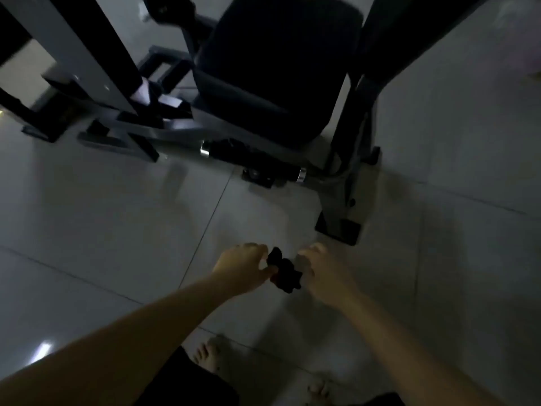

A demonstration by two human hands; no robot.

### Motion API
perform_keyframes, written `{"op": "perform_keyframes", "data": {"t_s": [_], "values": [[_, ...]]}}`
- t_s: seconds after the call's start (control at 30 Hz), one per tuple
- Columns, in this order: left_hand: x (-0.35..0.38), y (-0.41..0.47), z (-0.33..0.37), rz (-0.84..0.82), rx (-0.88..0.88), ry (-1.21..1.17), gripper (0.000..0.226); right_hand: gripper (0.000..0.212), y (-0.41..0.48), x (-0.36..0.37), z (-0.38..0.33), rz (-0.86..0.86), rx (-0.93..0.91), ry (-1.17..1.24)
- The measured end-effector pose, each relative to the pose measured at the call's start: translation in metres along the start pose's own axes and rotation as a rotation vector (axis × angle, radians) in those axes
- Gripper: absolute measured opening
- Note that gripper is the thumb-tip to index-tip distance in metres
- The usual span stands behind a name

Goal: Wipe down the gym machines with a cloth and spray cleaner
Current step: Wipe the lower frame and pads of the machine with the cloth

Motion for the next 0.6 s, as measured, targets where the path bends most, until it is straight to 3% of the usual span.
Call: {"op": "perform_keyframes", "data": {"t_s": [0.07,0.13,0.23,0.33,0.37,0.43,0.53,0.6], "values": [[0.041,0.029,-0.014,-0.099,-0.072,-0.013,0.071,0.049,0.031,0.033,0.019,-0.024,0.025,0.139],[0.075,0.055,-0.028,-0.191,-0.112,-0.095,0.099,0.056,0.066,0.064,0.04,-0.13,0.182,0.219],[0.115,0.09,-0.043,-0.275,-0.155,-0.29,0.114,0.081,0.101,0.101,0.067,-0.237,0.253,0.256],[0.136,0.112,-0.054,-0.299,-0.142,-0.331,0.081,0.079,0.119,0.112,0.074,-0.316,0.235,0.269],[0.138,0.119,-0.057,-0.278,-0.116,-0.309,0.064,0.064,0.124,0.111,0.075,-0.324,0.229,0.275],[0.14,0.127,-0.056,-0.238,-0.081,-0.309,0.034,0.014,0.129,0.111,0.074,-0.311,0.206,0.2],[0.127,0.121,-0.049,-0.212,-0.066,-0.352,0.022,0.035,0.122,0.103,0.071,-0.276,0.247,0.17],[0.117,0.113,-0.047,-0.222,-0.091,-0.43,0.016,0.032,0.113,0.094,0.066,-0.263,0.257,0.171]]}}
Point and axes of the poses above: each hand's wrist, its own y-axis towards the middle knuckle, its own x-axis out of the palm, z = x × y, the point moved 1 cm from there along y, towards the middle knuckle, and after that the axes turned 1 degree about z, right-handed, at the moved point
